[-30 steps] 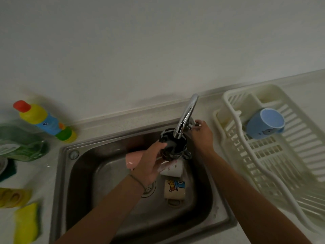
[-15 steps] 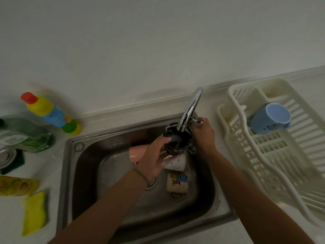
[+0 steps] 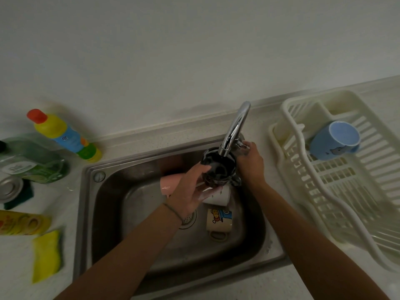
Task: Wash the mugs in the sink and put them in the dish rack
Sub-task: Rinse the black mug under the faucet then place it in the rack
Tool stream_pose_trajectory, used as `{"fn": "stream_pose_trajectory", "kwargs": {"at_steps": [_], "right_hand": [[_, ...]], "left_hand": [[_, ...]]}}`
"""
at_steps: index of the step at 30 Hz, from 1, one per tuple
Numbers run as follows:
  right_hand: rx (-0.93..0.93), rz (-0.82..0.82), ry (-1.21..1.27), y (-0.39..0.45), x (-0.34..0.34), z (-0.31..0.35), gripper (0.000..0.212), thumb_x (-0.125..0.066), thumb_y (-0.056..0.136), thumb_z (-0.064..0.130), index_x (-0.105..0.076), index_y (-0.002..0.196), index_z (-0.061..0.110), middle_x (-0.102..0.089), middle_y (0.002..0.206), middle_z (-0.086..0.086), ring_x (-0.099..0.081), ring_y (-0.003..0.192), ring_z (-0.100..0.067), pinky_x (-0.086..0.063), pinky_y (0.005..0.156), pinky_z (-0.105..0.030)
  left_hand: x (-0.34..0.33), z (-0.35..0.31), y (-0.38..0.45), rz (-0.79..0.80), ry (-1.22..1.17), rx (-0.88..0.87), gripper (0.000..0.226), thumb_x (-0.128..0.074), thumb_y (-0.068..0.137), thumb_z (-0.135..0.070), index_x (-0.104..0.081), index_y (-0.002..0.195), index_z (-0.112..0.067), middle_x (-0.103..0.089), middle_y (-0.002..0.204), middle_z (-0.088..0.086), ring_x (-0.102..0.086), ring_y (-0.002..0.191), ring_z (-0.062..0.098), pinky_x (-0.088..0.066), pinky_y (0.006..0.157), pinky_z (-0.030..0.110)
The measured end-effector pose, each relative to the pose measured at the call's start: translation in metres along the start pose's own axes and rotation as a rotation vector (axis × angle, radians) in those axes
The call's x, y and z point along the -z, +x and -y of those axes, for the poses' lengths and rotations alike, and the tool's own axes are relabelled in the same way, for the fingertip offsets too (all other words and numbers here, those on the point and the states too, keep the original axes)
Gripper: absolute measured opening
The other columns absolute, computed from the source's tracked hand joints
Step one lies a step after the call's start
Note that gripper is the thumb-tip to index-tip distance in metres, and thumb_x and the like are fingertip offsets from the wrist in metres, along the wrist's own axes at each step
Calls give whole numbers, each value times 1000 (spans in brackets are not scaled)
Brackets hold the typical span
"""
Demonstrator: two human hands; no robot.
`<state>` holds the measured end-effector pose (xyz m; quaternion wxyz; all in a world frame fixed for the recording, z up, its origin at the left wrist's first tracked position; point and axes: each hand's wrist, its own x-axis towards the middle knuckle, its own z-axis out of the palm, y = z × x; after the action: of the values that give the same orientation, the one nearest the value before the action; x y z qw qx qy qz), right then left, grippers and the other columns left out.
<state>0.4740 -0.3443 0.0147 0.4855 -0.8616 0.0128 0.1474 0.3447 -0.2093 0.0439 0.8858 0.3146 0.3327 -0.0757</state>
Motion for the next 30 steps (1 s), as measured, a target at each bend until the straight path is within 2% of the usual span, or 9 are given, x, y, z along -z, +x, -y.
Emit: {"fn": "stream_pose_trajectory", "kwargs": {"at_steps": [4, 8, 14, 18, 21, 28, 30], "right_hand": [[-9, 0, -14, 0, -1, 0, 44, -65, 91, 32, -51, 133, 26, -67, 123, -1, -63, 109, -20, -52, 98, -49], [-17, -2, -29, 0, -2, -1, 46, -64, 92, 23, -50, 136, 25, -66, 130, -2, -63, 113, -21, -52, 100, -48], [-8, -1, -31, -1, -4, -2, 48, -62, 92, 22, -48, 138, 24, -65, 132, -2, -63, 113, -22, -53, 98, -50], [1, -7, -55, -1, -6, -4, 48, -61, 93, 16, -48, 139, 24, -65, 132, -2, -64, 110, -19, -55, 95, -46], [-1, -6, -54, -1, -6, -6, 47, -62, 95, 18, -47, 139, 24, -66, 130, -2, -64, 106, -17, -55, 93, -44], [22, 5, -10, -12, -2, 2, 41, -59, 97, 26, -52, 137, 23, -66, 128, -1, -63, 111, -17, -52, 98, -44], [40, -13, 36, -21, 4, 2, 35, -56, 97, 20, -56, 132, 23, -68, 122, 2, -66, 105, -15, -55, 95, -45]], "left_hand": [[1, 0, 2, 0, -13, 1, 40, -72, 85, -19, -65, 123, -8, -58, 138, 23, -61, 124, 38, -59, 88, 45], [-1, 1, -2, -4, 13, 0, 35, -70, 85, -19, -66, 119, -9, -61, 133, 21, -65, 118, 35, -60, 85, 43], [1, 1, -2, -14, 26, -2, 53, -73, 81, -20, -61, 131, -6, -58, 138, 22, -61, 123, 36, -61, 84, 43], [2, 2, -2, -10, 21, -6, 51, -73, 82, -20, -62, 130, -7, -56, 139, 22, -59, 124, 37, -60, 86, 44], [5, 3, -1, -1, 28, -9, 47, -73, 85, -20, -62, 129, -8, -56, 139, 23, -59, 125, 38, -59, 89, 45], [10, 3, 0, -2, 24, -4, 53, -73, 86, -20, -60, 135, -6, -55, 140, 24, -59, 127, 40, -60, 89, 46], [12, 3, 1, 8, 14, -4, 54, -74, 88, -20, -58, 137, -5, -53, 143, 26, -58, 128, 42, -59, 89, 46]]}}
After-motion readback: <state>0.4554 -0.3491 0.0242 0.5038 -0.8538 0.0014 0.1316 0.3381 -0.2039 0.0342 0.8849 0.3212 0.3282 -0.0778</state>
